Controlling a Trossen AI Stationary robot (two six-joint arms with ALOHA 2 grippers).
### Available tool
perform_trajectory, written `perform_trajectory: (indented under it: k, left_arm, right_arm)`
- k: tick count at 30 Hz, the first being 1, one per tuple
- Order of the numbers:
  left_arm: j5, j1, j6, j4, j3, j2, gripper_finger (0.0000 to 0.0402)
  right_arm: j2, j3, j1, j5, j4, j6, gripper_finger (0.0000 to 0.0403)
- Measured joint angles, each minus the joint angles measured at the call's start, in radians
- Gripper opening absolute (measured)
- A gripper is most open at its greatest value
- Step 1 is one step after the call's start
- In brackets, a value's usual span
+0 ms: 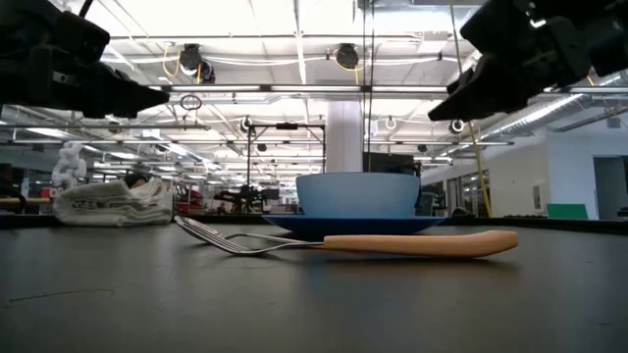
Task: Set table place
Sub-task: Move the orange fork from the bottom to the right side of the blue plate on the table
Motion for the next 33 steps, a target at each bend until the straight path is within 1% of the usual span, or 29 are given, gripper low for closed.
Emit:
perform_trajectory:
  k: [3,6,13,17,21,24,28,31,33]
  left_arm:
    - [-0.058,-0.019,0.007,0.000,0.000,0.000,0.0019]
    - [-0.098,-0.034,0.006,0.000,0.000,0.000,0.0019]
    - [-0.103,-0.054,-0.013,-0.002,0.000,0.000,0.0019]
    - [-0.103,-0.059,-0.013,-0.003,0.000,0.000,0.0019]
    - [-0.103,-0.059,-0.014,-0.003,0.000,0.000,0.0019]
    - [-0.103,-0.059,-0.016,-0.004,0.000,0.001,0.0019]
    - [-0.102,-0.059,-0.020,-0.004,0.000,0.001,0.0019]
    - [-0.102,-0.059,-0.020,-0.003,0.000,0.000,0.0019]
    - [-0.102,-0.059,-0.023,-0.003,0.000,0.000,0.0019]
  right_arm:
    - [0.007,-0.028,0.000,0.000,0.036,0.025,0.0000]
    - [0.042,-0.029,0.015,0.001,0.092,0.054,0.0000]
    - [0.189,-0.015,0.112,0.000,0.325,0.033,0.0000]
    - [0.260,0.070,0.172,0.027,0.322,0.007,0.0000]
    - [0.317,0.162,0.210,0.050,0.241,-0.050,0.0000]
    - [0.350,0.197,0.225,0.049,0.222,-0.084,0.0000]
    - [0.399,0.201,0.236,0.040,0.271,-0.097,0.0000]
    - [0.441,0.201,0.238,-0.027,0.349,-0.105,0.0000]
    - [0.471,0.205,0.239,-0.027,0.407,-0.073,0.0000]
